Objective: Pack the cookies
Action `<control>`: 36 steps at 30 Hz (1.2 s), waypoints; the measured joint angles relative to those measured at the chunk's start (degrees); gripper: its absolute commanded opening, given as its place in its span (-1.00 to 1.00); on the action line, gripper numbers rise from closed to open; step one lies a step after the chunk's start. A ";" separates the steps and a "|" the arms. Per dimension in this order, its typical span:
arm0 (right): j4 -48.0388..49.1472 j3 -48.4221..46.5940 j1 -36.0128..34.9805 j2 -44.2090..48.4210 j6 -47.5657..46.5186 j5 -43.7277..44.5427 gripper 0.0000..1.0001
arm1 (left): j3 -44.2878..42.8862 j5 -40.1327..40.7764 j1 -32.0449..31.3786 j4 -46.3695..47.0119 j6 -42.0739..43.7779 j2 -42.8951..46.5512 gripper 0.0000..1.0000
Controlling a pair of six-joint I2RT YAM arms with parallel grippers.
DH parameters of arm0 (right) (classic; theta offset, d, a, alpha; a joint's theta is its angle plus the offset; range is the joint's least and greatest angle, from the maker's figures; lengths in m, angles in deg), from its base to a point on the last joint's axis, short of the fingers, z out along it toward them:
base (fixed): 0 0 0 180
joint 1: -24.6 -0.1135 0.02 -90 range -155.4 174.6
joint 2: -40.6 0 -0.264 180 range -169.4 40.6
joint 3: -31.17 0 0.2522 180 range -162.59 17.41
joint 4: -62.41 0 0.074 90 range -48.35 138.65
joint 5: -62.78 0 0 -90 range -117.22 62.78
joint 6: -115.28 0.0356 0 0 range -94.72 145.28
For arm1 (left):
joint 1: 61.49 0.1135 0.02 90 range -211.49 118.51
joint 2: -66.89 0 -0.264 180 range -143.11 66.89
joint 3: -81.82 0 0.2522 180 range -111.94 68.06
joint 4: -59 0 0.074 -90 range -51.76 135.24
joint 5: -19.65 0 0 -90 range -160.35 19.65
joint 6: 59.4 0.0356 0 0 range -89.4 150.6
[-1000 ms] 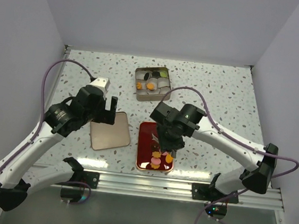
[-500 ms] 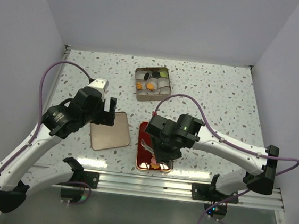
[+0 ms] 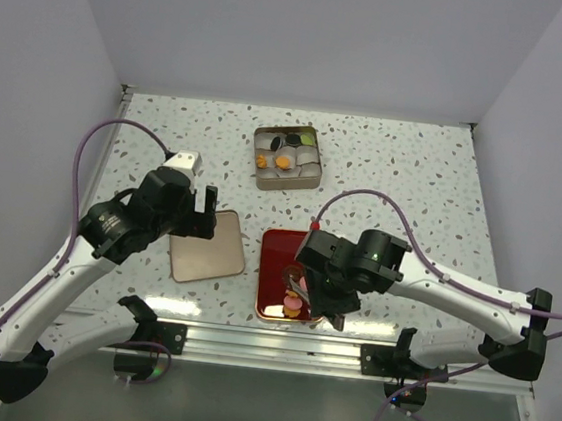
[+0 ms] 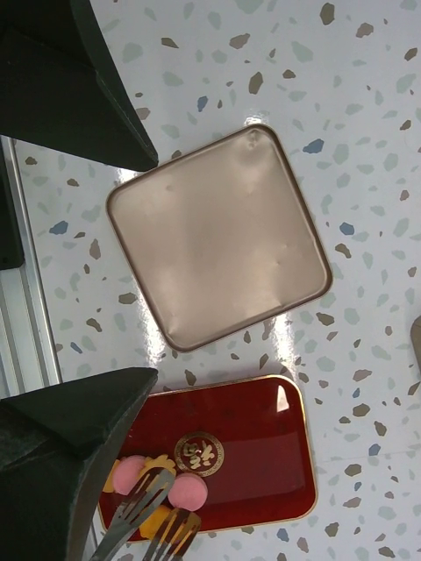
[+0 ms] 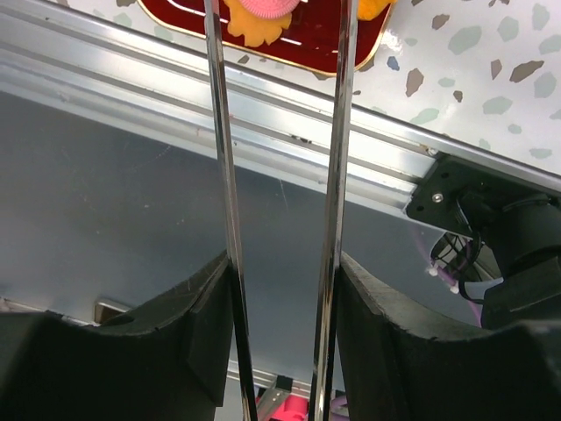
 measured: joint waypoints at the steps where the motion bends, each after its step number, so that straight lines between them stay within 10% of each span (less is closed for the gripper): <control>1: 0.07 0.26 -0.20 0.39 0.22 -0.28 -0.04 | 0.00 -0.11 0.00 0.02 -0.02 -0.02 1.00; 36: 0.13 4.55 -4.70 -4.85 4.17 -3.26 -0.04 | 1.62 -0.74 0.00 -0.22 -1.51 1.29 1.00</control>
